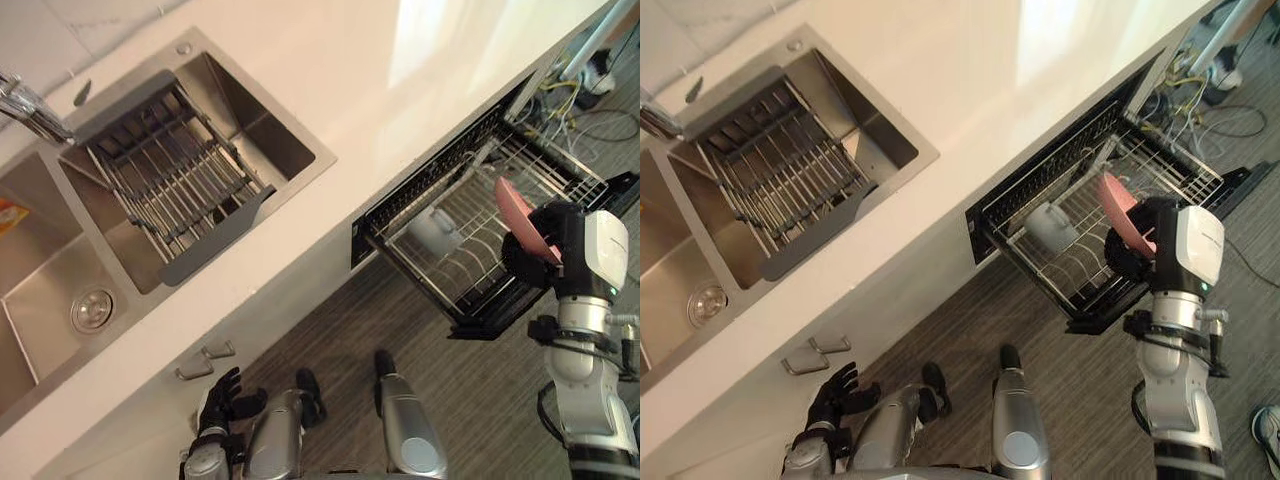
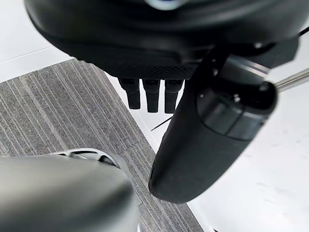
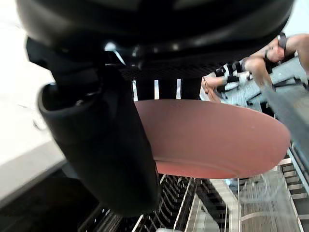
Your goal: Walk over to the sink, pick up the cup, carry it to the dishwasher, place the cup inside the dishwasher, then close the dishwasher door
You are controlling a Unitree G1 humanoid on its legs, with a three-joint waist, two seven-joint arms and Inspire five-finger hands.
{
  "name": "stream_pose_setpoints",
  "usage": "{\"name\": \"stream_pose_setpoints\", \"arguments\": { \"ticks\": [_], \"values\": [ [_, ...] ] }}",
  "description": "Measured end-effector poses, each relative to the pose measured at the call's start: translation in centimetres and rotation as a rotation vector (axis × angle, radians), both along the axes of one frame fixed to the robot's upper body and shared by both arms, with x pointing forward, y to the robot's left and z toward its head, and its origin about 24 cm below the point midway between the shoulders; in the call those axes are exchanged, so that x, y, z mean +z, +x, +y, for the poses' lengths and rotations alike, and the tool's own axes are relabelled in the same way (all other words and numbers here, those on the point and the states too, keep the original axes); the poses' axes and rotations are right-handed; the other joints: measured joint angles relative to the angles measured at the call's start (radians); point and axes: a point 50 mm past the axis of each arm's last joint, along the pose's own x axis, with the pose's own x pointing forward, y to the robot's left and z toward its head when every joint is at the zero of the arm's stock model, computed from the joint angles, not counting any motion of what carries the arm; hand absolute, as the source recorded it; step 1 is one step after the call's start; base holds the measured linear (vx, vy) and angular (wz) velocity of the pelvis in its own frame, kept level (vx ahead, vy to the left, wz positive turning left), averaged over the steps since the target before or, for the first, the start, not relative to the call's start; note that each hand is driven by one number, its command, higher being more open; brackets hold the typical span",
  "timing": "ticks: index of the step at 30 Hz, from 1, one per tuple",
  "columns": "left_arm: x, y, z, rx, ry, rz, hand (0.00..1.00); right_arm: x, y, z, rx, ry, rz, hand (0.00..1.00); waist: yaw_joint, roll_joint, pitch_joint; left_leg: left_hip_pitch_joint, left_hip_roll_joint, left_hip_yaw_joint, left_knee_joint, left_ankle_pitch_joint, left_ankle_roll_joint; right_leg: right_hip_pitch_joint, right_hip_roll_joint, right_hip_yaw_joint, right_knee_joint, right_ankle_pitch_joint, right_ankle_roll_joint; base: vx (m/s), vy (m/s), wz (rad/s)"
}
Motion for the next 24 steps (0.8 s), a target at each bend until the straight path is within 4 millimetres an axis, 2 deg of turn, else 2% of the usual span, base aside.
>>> {"name": "stream_pose_setpoints", "arguments": {
  "ticks": [8,15,16,24],
  "values": [
    [1.7,3.5,-1.1,-0.006,-0.020,-0.127,0.90,2.4,4.2,-2.0,-0.033,0.112,-0.046,0.30,0.034,0.007,0.048,-0.059,-0.020,-0.008,-0.004,0.010,0.010,-0.059,-0.011,0.021,-0.009,0.018,0.013,0.02,0.013,-0.03],
    [2.4,4.8,-1.5,-0.008,-0.036,-0.172,0.90,3.7,5.8,-3.7,-0.080,0.200,-0.060,0.30,0.042,0.010,0.054,-0.113,-0.029,-0.008,-0.011,0.020,0.019,-0.106,-0.020,0.026,-0.025,0.037,0.020,0.00,0.005,0.01],
    [2.5,4.8,-1.5,-0.008,-0.035,-0.175,0.90,3.8,6.0,-3.8,-0.085,0.204,-0.061,0.90,0.042,0.010,0.055,-0.119,-0.029,-0.008,-0.010,0.021,0.020,-0.112,-0.020,0.027,-0.027,0.040,0.020,0.00,0.000,0.00],
    [3.0,5.7,-1.6,0.004,-0.035,-0.202,0.90,5.7,7.5,-3.7,-0.074,0.199,-0.074,0.90,0.057,0.009,0.073,-0.163,-0.021,-0.004,0.007,0.021,0.021,-0.149,-0.008,0.042,-0.043,0.065,0.019,-0.02,0.000,-0.06]
  ]
}}
